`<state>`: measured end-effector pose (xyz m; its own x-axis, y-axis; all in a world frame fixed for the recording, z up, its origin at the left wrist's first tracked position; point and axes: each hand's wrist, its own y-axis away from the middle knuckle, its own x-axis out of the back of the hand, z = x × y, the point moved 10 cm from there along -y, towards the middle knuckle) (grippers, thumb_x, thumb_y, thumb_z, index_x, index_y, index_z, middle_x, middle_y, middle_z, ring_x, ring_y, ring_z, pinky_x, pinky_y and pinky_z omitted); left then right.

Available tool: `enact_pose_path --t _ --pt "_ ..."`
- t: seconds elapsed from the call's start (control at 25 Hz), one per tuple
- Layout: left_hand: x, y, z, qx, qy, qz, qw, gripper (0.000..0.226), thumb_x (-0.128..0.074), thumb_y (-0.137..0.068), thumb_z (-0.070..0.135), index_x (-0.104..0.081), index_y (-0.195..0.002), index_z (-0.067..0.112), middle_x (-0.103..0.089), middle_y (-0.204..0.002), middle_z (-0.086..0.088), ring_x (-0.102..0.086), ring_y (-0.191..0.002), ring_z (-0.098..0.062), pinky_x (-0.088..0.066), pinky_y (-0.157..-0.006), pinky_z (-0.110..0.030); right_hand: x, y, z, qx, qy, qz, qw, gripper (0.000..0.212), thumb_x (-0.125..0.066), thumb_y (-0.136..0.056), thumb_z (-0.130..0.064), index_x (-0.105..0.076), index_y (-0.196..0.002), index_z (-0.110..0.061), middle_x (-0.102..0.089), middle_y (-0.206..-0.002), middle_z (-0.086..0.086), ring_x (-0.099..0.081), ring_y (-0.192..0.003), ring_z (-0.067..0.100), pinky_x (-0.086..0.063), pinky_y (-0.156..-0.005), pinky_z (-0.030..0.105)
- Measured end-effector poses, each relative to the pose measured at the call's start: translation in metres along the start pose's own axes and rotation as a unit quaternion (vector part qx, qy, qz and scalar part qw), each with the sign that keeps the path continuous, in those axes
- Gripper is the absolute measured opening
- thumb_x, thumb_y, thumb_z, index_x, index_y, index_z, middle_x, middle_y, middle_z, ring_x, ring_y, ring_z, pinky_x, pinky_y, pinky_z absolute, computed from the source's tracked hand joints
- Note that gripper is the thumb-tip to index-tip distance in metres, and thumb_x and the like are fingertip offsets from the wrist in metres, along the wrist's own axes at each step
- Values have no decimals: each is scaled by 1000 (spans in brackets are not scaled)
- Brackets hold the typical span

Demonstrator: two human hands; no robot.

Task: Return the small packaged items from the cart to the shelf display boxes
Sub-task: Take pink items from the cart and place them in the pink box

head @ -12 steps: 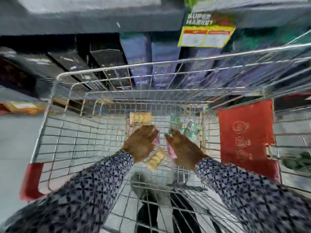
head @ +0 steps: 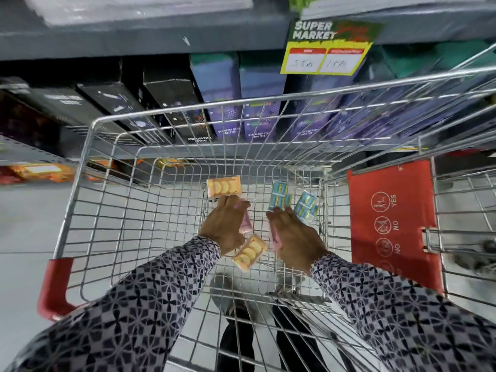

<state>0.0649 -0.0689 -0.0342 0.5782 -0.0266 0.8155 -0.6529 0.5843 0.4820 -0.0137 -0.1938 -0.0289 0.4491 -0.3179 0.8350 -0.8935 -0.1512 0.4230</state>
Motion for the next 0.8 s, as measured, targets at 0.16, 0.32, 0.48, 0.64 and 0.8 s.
enact_pose_path --t 0.16,0.32,0.48,0.64,0.8 --pt "104 51 14 29 101 79 991 96 -84 -71 22 -38 -155 24 -39 -153 0 -36 -138 -20 -47 -117 -45 114 31 -26 0 -67 96 993 88 -68 -85 -14 -24 -162 -21 -24 -172 5 -26 -157 31 -64 -89 49" --pt "291 150 67 -49 114 254 959 87 -88 -72 32 -48 -149 29 -41 -153 14 -36 -144 -9 -30 -121 -21 288 109 -88 29 -110 215 970 99 -65 -79 -11 -19 -163 -35 -18 -172 -16 -10 -158 8 -58 -101 43" --pt "471 250 136 -173 113 378 902 82 -76 -67 24 -52 -145 31 -30 -150 37 -27 -143 15 -18 -116 -3 469 188 -148 101 -129 321 933 103 -71 -73 -13 -25 -161 -41 -12 -165 -37 -6 -158 -4 -31 -119 18" --pt "609 306 177 -208 47 426 879 85 -79 -65 30 -58 -147 24 -47 -149 17 -42 -140 2 -19 -120 -7 614 227 -194 133 -115 379 909 104 -77 -62 -15 -41 -159 -26 -37 -166 -11 -28 -156 7 -25 -126 26" --pt "724 304 185 -188 -18 405 895 99 -74 -56 55 -61 -146 16 -59 -147 1 -53 -135 -13 -30 -119 -15 724 214 -247 185 -66 407 892 72 -79 -59 -11 -67 -130 -8 -71 -126 11 -65 -114 23 -51 -102 36"
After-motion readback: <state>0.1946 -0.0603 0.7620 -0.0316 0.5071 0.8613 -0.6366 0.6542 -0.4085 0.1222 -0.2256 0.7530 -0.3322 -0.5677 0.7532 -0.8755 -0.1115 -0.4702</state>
